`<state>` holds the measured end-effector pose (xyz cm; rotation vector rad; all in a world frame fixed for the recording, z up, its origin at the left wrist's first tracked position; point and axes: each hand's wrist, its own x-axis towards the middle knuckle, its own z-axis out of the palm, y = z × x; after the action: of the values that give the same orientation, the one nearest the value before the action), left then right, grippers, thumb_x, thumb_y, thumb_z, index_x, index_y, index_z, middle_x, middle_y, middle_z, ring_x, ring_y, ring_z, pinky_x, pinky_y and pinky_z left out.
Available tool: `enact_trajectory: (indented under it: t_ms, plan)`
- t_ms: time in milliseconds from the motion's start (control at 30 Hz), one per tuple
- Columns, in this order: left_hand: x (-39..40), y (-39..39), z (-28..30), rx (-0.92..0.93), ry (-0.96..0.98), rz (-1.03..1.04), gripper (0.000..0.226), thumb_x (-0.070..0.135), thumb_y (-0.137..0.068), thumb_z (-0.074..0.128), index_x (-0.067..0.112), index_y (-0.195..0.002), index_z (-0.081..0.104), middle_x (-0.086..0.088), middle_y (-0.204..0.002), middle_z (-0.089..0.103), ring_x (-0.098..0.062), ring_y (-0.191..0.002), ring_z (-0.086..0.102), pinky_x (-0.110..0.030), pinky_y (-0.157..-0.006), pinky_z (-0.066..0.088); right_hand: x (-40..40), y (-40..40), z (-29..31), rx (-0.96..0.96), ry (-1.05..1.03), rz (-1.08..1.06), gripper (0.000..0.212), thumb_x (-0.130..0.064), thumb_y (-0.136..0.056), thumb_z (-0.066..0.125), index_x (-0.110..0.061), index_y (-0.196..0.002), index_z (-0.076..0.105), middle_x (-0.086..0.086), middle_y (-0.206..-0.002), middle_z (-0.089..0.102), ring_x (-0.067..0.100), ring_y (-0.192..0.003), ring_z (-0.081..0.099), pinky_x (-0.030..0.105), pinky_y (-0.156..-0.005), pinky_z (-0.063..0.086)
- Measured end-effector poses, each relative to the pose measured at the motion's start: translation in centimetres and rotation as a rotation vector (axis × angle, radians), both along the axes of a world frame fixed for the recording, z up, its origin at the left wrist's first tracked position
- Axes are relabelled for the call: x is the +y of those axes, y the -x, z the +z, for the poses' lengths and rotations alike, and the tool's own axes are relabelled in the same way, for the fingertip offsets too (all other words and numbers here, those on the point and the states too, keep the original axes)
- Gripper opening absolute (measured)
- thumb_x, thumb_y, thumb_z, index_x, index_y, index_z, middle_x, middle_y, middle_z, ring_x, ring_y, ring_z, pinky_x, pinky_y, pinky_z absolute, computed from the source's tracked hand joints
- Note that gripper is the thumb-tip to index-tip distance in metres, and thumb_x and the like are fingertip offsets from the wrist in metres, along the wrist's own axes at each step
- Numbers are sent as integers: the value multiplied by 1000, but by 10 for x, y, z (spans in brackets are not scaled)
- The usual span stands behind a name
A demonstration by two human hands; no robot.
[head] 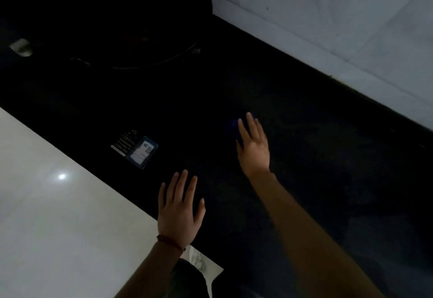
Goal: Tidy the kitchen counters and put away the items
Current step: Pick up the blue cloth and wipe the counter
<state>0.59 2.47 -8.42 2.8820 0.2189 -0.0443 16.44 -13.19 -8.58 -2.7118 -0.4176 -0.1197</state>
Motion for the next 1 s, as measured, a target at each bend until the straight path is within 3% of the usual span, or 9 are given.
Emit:
enact_trajectory:
  t_ms: [133, 200, 333, 533, 667, 767, 933, 1000]
  plan:
    - [1, 1, -2, -5, -18, -19, 51, 40, -83, 39, 14, -124, 50, -13, -134, 54, -26, -128, 34, -45, -108, 21, -24, 50, -7, -69, 52, 323, 71, -8, -72, 71, -15, -136, 39, 12, -145, 40, 30, -134, 34, 44, -101, 45]
    - [0, 1, -2, 17, -20, -14, 51, 41, -83, 36, 15, -125, 49, -13, -135, 53, -27, -129, 35, -45, -108, 21, -53, 49, -6, -90, 87, 251, 72, -7, -70, 73, -14, -134, 42, 13, -144, 42, 29, -132, 36, 42, -100, 44]
    - [-2, 2, 1, 19, -13, 11, 52, 41, -84, 33, 14, -124, 51, -13, -135, 52, -25, -129, 33, -42, -109, 18, -73, 55, 5, -37, 41, -151, 62, -3, -71, 73, -3, -129, 50, 22, -140, 44, 42, -124, 46, 53, -94, 48]
    - [-9, 6, 8, 44, 11, 12, 50, 36, -85, 32, 10, -122, 53, -16, -132, 55, -32, -125, 48, -51, -102, 38, -104, 122, 5, -22, 74, 116, 73, -7, -68, 75, -14, -133, 42, 12, -144, 42, 28, -132, 36, 41, -96, 47]
    - [-18, 21, 16, 68, 27, 39, 49, 33, -82, 34, 7, -116, 59, -19, -125, 59, -37, -117, 56, -54, -93, 45, -108, 141, 15, 26, 52, 63, 69, -7, -58, 82, -12, -122, 55, 13, -134, 54, 31, -120, 54, 35, -74, 59]
    - [-30, 52, 21, 71, 84, 92, 52, 35, -79, 35, 7, -114, 60, -20, -125, 59, -38, -117, 56, -53, -91, 47, -106, 146, 20, 42, 13, 38, 57, -5, -57, 82, -9, -111, 63, 13, -129, 58, 33, -114, 59, 39, -66, 60]
    - [-30, 134, 18, 83, 141, 218, 54, 42, -83, 32, 10, -121, 53, -19, -128, 57, -37, -117, 56, -44, -91, 46, -109, 164, 25, 37, -16, 170, 51, -3, -59, 82, -9, -106, 66, 13, -125, 61, 31, -108, 63, 38, -66, 60]
    - [-22, 170, 17, 124, 152, 300, 63, 53, -90, 19, 11, -122, 53, -19, -127, 58, -37, -115, 57, -45, -89, 48, -99, 173, 26, 24, -70, 227, 46, -4, -63, 80, -9, -107, 66, 12, -125, 61, 29, -108, 63, 36, -71, 59]
